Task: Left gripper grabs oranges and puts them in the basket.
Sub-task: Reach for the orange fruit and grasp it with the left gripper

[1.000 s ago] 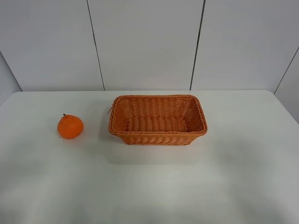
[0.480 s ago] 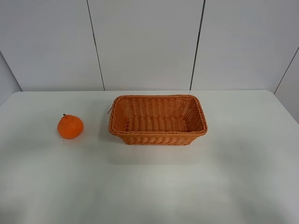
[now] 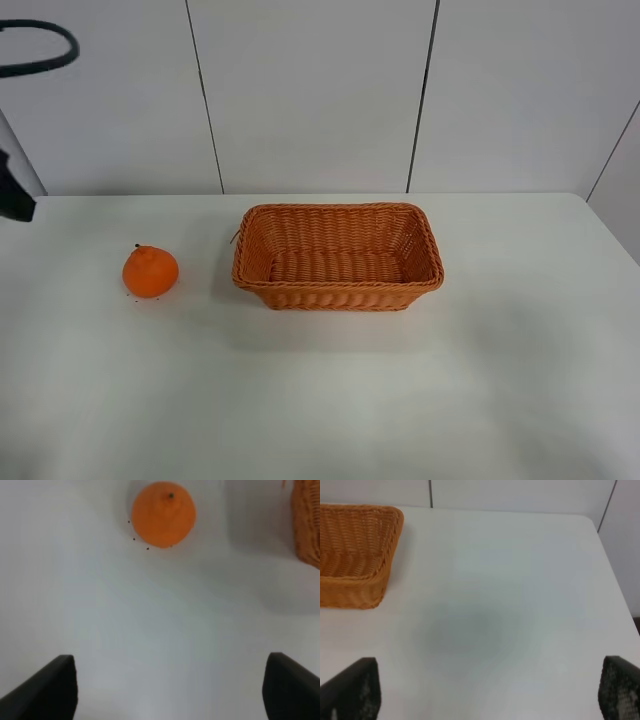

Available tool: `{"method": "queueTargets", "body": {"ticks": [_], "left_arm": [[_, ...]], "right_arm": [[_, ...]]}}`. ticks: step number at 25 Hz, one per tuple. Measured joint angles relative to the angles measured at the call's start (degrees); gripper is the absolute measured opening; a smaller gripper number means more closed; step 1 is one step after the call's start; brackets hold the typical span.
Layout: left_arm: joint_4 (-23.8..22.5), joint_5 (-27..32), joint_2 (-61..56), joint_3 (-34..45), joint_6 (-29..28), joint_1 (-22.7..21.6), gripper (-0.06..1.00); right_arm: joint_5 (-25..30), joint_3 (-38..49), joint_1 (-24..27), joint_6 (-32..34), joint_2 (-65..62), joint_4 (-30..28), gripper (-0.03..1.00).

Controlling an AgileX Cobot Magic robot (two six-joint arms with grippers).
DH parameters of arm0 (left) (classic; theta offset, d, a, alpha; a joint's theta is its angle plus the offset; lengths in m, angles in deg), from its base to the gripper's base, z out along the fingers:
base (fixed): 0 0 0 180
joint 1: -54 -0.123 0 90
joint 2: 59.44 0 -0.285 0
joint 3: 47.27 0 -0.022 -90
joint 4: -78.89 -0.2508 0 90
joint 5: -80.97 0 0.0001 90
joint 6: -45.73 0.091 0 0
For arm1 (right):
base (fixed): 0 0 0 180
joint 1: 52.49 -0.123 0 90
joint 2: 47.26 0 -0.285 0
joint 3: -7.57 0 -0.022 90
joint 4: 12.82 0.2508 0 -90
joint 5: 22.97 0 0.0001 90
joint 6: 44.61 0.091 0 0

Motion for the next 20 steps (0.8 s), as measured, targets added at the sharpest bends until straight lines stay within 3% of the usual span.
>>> {"method": "queueTargets", "body": {"ticks": [8, 20], "left_arm": [[0.0, 0.0, 21.8, -13.0, 0.1, 0.0, 0.85], [3.0, -0.1, 42.2, -26.0, 3.5, 0.0, 0.85]], "right_arm": [[0.0, 0.0, 0.0, 0.0, 0.0, 0.0, 0.69], [0.0, 0.0, 0.0, 0.0, 0.0, 0.0, 0.69]]}}
